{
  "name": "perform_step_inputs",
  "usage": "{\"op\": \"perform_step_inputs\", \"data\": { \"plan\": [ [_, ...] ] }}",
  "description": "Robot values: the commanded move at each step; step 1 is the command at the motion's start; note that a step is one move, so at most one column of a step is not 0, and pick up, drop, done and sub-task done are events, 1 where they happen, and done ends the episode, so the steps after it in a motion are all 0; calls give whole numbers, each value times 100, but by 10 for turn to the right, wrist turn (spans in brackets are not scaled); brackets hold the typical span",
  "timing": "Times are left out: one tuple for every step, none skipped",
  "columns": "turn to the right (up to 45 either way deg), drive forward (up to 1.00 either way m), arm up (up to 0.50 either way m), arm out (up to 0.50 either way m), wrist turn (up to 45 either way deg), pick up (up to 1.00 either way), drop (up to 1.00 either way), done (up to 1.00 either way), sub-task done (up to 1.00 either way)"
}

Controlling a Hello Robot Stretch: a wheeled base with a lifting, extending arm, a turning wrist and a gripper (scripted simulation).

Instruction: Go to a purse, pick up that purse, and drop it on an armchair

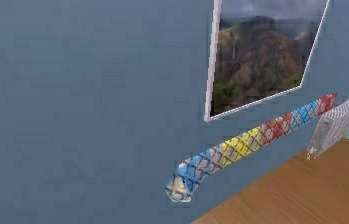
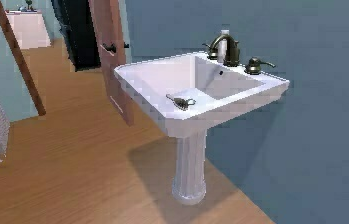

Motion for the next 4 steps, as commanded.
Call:
{"op": "perform_step_inputs", "data": {
  "plan": [
    [0, 5, 0, 0, 0, 0, 0, 0, 0],
    [450, 0, 0, 0, 0, 0, 0, 0, 0],
    [270, 0, 0, 0, 0, 0, 0, 0, 0],
    [0, 30, 0, 0, 0, 0, 0, 0, 0]
  ]
}}
